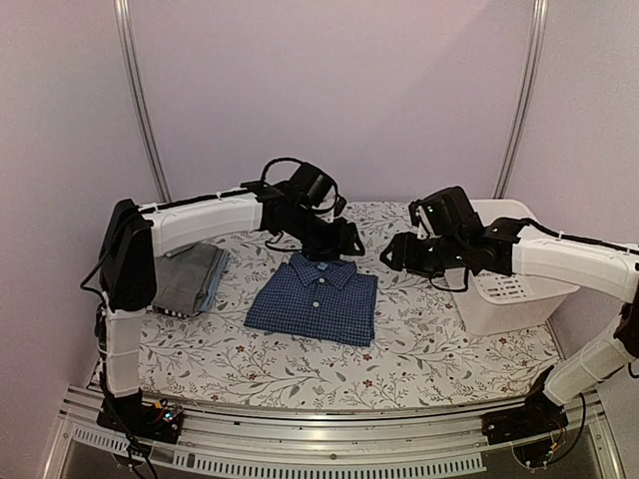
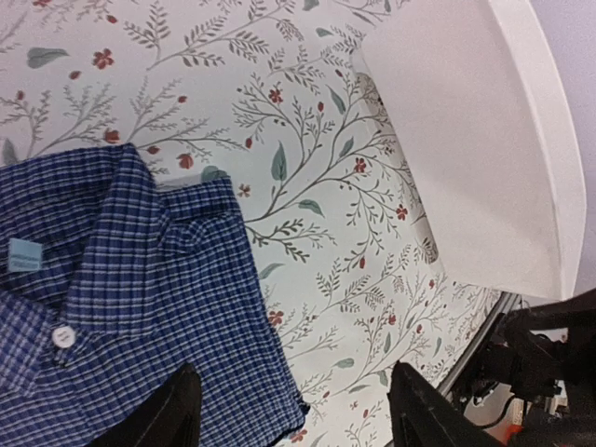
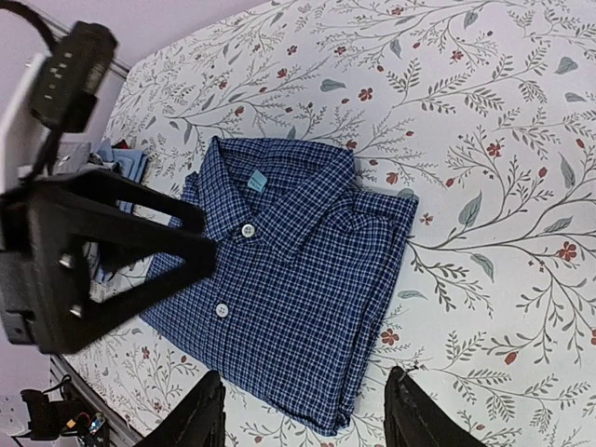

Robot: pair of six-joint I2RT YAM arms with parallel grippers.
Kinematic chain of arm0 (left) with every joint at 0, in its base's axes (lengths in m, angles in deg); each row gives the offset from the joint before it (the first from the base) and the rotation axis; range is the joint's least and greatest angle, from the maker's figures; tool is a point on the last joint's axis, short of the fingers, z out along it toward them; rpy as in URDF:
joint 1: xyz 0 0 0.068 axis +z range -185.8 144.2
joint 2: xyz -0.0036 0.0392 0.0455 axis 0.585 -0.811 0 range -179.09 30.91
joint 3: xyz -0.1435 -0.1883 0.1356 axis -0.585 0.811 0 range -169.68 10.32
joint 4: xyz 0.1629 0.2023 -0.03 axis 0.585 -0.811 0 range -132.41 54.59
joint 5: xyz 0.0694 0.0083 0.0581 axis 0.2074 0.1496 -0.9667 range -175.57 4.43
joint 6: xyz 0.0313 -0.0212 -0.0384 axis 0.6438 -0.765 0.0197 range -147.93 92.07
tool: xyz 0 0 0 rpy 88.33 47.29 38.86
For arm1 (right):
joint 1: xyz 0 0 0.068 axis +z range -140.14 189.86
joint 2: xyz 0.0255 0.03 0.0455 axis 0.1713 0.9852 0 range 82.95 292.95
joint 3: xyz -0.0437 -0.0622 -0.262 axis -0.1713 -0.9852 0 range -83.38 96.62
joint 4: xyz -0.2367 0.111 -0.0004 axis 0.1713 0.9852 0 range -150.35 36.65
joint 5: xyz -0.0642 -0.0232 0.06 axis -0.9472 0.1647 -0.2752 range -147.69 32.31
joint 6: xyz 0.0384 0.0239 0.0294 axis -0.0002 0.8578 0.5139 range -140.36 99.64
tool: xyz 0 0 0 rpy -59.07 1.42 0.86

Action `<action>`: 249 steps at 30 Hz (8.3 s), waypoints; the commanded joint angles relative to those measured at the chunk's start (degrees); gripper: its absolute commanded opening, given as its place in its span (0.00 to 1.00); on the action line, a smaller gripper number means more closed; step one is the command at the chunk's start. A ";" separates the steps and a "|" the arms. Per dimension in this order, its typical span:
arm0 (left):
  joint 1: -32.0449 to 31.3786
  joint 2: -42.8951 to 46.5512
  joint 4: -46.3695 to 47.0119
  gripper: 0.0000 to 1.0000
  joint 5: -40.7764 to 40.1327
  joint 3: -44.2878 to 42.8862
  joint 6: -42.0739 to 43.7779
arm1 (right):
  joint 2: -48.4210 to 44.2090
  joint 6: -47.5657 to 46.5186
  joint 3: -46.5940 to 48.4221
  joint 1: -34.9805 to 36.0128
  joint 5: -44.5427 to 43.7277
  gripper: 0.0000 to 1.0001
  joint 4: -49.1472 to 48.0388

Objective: Fold and stack the long sleeve shirts
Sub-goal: Turn over the square-folded shirt at the center of the board, then smooth out the square-folded shirt at the center of the board, then move the square-folded shirt to the center of the board, then move the square-folded shirt from the square-folded shirt.

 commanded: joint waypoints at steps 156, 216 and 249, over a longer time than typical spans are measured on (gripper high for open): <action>12.03 38.64 -6.74 0.46 -34.77 58.02 -11.67 | 19.56 -8.05 13.82 7.27 -8.59 0.95 -3.14; 16.15 51.52 8.00 0.03 -38.97 61.55 -12.42 | 19.63 -5.71 8.98 8.29 -5.18 0.95 -3.72; 19.16 48.43 5.74 0.83 -4.84 61.51 -0.87 | 34.76 -7.09 23.11 8.24 19.23 0.97 -15.60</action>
